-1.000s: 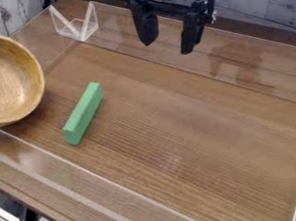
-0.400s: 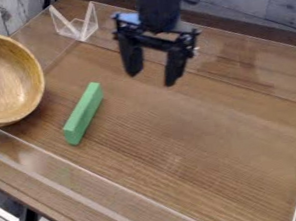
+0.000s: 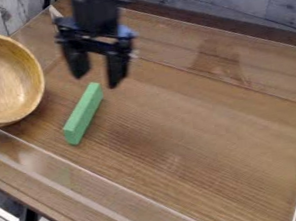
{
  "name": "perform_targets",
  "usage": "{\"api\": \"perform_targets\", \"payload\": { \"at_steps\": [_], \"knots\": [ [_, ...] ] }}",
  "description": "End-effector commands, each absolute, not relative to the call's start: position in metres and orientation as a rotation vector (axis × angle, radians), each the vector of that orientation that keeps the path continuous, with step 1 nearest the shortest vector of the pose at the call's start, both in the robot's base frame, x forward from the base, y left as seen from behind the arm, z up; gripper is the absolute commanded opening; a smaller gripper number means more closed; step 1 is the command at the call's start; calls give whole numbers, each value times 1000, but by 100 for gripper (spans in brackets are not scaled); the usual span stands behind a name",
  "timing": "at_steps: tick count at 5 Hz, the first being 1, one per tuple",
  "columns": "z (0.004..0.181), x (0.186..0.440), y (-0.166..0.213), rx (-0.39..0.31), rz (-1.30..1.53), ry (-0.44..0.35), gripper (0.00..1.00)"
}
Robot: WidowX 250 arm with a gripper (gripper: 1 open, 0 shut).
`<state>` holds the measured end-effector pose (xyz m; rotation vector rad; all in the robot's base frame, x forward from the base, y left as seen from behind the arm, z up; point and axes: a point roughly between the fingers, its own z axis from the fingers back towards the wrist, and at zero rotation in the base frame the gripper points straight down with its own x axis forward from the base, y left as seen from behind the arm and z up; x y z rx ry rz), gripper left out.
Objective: Put green stick into wooden bowl
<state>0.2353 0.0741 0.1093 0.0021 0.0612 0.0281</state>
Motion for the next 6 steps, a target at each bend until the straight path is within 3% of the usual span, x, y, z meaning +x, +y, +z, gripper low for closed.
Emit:
{"api": "perform_targets", "payload": {
  "at_steps": [1,2,6],
  "knots": [
    [117,229,96,23,36,1,100],
    [109,219,96,22,112,-3,100],
    [88,223,83,1,173,-17,100]
  ]
}}
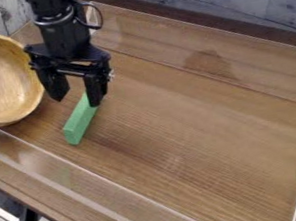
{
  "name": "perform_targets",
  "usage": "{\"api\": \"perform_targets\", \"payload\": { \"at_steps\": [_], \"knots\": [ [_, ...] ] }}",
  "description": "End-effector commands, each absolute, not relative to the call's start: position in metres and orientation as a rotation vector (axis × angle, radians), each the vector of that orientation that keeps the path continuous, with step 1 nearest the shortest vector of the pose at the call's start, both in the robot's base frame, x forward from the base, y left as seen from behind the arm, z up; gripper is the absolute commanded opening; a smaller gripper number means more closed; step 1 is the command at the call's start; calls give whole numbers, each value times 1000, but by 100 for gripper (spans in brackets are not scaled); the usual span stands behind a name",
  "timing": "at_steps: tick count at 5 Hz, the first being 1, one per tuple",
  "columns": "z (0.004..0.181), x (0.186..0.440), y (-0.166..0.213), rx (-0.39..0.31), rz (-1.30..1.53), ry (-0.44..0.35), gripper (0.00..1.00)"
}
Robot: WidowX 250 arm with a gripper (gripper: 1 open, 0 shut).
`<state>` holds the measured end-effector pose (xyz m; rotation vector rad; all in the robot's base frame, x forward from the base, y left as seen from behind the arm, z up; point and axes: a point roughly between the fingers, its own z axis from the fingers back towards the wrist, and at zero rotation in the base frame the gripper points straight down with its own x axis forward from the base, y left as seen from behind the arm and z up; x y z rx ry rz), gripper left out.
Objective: Put green stick into wooden bowl
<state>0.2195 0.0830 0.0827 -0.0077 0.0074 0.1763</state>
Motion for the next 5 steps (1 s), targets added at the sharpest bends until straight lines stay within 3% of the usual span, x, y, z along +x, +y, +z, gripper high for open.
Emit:
{"api": "perform_targets", "payload": {
  "at_steps": [1,5],
  "knots": [
    [83,224,83,-6,184,-30,100],
    [78,229,89,-31,217,-74,100]
  ]
}}
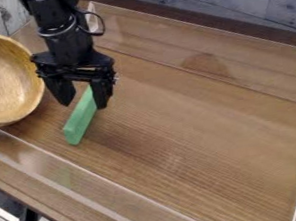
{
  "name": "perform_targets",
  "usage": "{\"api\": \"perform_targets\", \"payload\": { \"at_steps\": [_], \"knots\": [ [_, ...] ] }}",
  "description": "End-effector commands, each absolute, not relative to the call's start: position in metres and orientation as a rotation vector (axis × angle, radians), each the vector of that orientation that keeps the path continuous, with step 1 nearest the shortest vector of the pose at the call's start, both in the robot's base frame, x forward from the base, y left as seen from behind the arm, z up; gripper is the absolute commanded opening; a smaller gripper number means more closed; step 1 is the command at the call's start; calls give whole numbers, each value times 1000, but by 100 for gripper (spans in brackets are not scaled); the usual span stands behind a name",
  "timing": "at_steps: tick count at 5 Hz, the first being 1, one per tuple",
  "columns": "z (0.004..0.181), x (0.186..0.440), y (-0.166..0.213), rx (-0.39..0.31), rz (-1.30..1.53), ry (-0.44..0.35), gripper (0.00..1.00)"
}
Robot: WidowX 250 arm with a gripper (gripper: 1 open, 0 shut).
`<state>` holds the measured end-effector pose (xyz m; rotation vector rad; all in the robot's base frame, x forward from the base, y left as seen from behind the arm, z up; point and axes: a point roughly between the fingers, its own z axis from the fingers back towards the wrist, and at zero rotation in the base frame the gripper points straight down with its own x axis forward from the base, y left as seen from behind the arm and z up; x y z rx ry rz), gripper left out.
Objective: Put green stick into wooden bowl
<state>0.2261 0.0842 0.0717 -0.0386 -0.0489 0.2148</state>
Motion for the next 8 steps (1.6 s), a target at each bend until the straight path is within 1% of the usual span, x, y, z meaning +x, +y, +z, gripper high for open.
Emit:
{"api": "perform_targets", "payload": {
  "at_steps": [1,4,5,6,7,8],
  "knots": [
    [78,229,88,-37,221,-79,100],
    [80,230,89,-48,232,-98,100],
    [75,230,90,-41,235,-98,0],
    [72,230,92,-37,238,-97,0],
    [84,230,89,-41,225,-107,100],
    [96,231,85,-46,217,-116,100]
  ]
}}
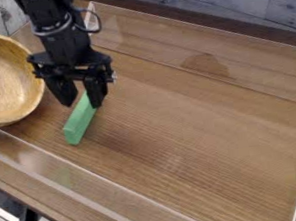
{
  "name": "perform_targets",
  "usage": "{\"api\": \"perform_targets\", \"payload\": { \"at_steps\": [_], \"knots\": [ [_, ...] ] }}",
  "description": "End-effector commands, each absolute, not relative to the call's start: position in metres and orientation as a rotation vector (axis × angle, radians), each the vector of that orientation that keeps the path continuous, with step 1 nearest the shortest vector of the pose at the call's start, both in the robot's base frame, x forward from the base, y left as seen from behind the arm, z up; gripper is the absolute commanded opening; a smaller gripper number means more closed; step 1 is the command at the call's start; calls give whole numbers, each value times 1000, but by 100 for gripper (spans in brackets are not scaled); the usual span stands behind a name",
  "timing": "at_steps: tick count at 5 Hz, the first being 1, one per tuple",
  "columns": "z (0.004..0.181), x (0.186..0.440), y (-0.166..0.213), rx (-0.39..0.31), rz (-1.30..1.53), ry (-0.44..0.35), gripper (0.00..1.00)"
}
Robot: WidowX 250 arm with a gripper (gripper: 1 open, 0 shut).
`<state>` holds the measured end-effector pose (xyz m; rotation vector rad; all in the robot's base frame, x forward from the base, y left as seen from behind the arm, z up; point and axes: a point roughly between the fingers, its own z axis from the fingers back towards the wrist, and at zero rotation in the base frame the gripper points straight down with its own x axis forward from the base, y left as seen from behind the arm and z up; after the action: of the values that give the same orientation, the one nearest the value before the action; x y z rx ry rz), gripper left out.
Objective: Put green stick into wooden bowl
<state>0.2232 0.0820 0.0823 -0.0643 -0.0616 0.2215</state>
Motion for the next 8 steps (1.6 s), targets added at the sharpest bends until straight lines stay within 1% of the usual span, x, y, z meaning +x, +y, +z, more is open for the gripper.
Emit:
{"api": "perform_targets", "payload": {
  "at_steps": [1,2,3,4,5,6,7,8],
  "knots": [
    [93,233,87,-43,219,-120,0],
    [89,233,88,-38,222,-119,0],
    [85,232,84,-32,208,-108,100],
    [84,230,80,-33,197,-98,100],
    [81,231,82,-31,200,-98,0],
    [78,231,85,-27,202,-100,0],
    [84,229,84,-31,193,-100,100],
    [92,230,84,-38,188,-106,100]
  ]
}}
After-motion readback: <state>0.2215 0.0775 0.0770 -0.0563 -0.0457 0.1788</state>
